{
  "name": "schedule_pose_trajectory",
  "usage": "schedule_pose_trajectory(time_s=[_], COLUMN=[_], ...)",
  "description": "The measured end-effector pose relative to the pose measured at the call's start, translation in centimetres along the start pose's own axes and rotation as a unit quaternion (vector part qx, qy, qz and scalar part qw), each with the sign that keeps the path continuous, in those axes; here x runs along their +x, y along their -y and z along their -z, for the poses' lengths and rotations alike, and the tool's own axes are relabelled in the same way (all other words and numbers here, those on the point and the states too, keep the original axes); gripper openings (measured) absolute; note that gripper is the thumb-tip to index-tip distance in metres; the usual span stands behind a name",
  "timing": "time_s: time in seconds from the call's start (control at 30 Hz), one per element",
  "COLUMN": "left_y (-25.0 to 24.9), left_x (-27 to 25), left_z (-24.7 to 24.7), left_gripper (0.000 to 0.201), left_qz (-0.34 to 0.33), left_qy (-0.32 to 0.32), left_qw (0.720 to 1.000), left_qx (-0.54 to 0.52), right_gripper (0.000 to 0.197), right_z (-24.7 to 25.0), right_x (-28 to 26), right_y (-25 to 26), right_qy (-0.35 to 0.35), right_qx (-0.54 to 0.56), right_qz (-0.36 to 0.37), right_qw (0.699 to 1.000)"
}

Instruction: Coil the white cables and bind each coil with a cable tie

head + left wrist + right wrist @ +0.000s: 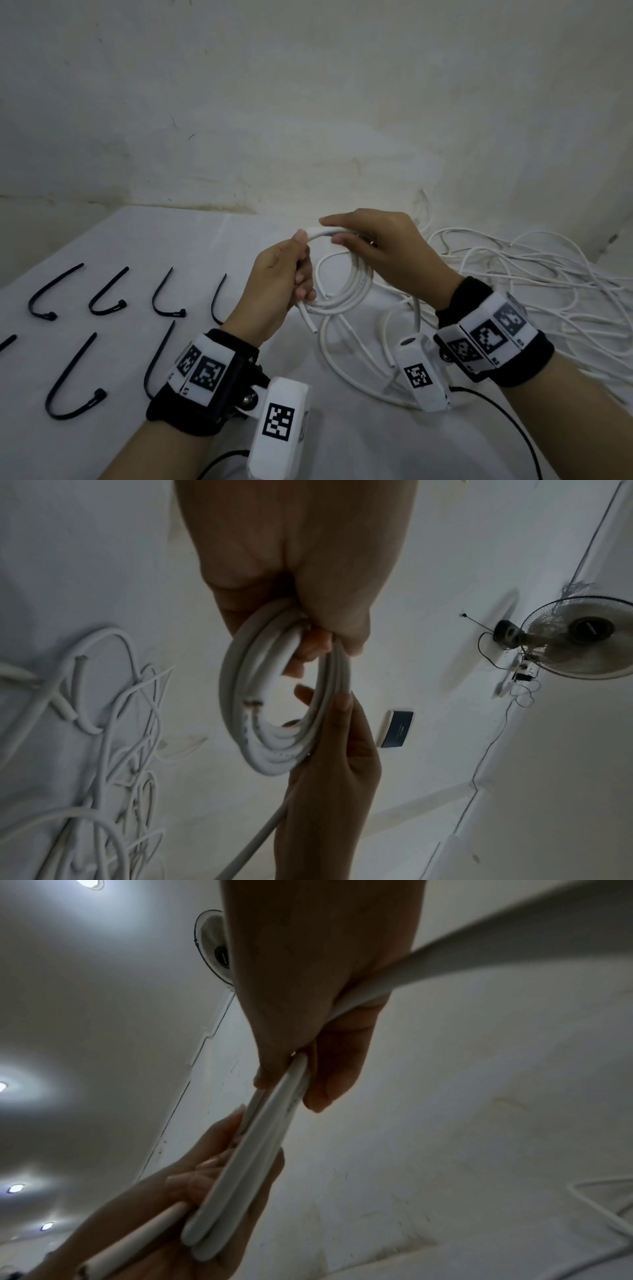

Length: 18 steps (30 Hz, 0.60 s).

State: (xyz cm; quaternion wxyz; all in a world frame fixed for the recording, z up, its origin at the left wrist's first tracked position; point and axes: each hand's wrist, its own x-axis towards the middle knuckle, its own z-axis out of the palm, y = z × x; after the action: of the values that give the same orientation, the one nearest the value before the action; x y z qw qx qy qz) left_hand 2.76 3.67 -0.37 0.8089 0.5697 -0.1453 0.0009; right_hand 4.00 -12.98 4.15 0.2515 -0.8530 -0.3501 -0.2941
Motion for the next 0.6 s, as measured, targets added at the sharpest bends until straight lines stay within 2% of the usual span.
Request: schedule_pose_trajectory(time_s=[0.07,0.17,0.23,0.37,0.5,0.6], left_y=[-0.1,-0.4,-0.4,-0.1,0.1,0.1], left_x=[0.3,0.9,1.2,1.3,1.3,1.4], left_z=[0.4,1.3,1.6,1.8,1.6,1.5], left_gripper=[0.038,0.038,0.039,0.04,0.04,0.041], left_qz=[0.002,0.002,0.003,0.01,0.018,0.016], left_qy=[-0.036,-0.089,-0.112,-0.133,-0.141,-0.15], left_qw=[0.999,0.991,0.987,0.982,0.979,0.977], left_qx=[-0.034,-0.096,-0.118,-0.137,-0.149,-0.153], right_gripper=[0.021,0.022,0.021,0.023,0.029,0.027], right_z=[0.7,1.6,1.9,2.1,2.3,2.1], right_x=[-0.5,-1.7,-2.6,-4.1,-5.0,-5.5], right_y=[-0.4,-0.9,-1.3,-2.2,-2.3,-1.9], right_qy=[-0.001,0.006,0.006,0.007,0.025,0.039], right_qx=[0.05,0.166,0.205,0.223,0.176,0.129], right_qz=[-0.065,-0.175,-0.211,-0.241,-0.231,-0.226], right_qw=[0.997,0.97,0.956,0.944,0.957,0.965])
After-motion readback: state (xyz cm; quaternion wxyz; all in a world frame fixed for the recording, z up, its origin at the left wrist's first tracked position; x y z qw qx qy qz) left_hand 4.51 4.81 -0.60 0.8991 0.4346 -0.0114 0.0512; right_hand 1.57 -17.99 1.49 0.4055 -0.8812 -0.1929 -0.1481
